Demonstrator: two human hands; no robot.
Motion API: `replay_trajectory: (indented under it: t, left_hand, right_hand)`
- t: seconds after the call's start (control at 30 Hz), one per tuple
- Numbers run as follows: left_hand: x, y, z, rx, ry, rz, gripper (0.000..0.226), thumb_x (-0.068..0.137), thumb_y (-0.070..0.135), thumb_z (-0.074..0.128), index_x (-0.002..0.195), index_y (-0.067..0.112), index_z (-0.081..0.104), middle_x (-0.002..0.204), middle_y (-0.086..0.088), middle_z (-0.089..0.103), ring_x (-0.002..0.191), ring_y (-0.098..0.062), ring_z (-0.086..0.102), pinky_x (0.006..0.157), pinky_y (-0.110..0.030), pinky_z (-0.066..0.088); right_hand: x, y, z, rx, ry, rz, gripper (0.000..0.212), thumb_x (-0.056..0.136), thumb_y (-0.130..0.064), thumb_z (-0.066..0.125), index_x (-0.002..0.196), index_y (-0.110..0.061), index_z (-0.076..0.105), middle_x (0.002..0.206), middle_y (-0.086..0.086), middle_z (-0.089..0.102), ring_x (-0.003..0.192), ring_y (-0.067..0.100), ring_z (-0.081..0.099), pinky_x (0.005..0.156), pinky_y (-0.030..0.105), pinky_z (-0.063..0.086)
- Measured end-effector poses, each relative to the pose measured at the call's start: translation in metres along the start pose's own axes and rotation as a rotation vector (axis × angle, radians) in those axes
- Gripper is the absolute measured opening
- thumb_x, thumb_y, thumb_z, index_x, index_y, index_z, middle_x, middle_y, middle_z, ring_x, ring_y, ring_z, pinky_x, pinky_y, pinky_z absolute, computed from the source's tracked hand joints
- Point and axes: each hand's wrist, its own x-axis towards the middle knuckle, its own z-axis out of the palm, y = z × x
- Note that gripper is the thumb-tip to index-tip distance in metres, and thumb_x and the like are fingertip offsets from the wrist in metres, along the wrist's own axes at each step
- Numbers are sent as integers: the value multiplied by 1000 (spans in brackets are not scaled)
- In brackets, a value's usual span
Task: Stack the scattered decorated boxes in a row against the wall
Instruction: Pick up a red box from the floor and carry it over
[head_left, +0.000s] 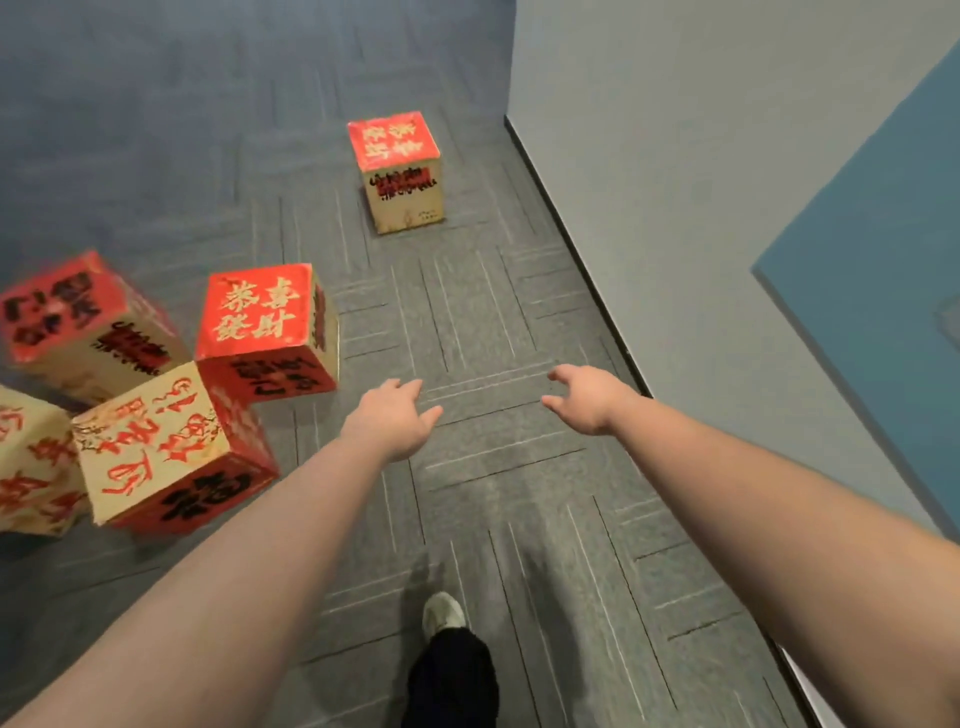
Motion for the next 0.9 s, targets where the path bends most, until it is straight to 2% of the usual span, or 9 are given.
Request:
replay_trajectory:
  t: [0.17,0.43,0.63,0.8,0.9]
  left_hand:
    - [117,-32,-76,34,50,11,63,96,53,37,150,24,23,156,-6,22,141,-29,24,112,-47,29]
    - [287,-52,-160,20,61,-24,64,95,54,37,150,22,24,155,-10,23,141,-31,25,113,-46,28]
    - [413,-58,-224,-11,37,-125,64,95,53,38,149,21,26,155,-11,24,141,-32,25,114,-42,24]
    - [504,-55,-278,-52,12,-180,63,95,54,37,150,25,23,158,-6,13,144,-29,15,115,-45,22]
    - [558,-54,-307,-34,69,-205,64,94,57,36,150,30,20,159,-3,8,145,-25,8,113,-46,22]
  right_hand:
    - [113,-45,-60,-4,22,13,54,98,-39,46,146,-15,35,146,12,44,133,31,42,108,38,37]
    - [290,-82,-138,4,-16,1,55,98,-40,46,145,-15,34,144,14,45,131,32,43,107,41,37]
    - [440,-115,-203,-8,-89,-68,54,99,-39,44,146,-15,33,146,13,43,131,32,44,106,40,38]
    - [539,-138,-260,-32,-107,-90,55,99,-39,44,147,-15,32,146,12,42,132,32,42,106,40,38]
    - [595,-149,-297,-16,-108,-53,56,99,-41,44,148,-18,30,148,12,40,133,32,41,107,42,38]
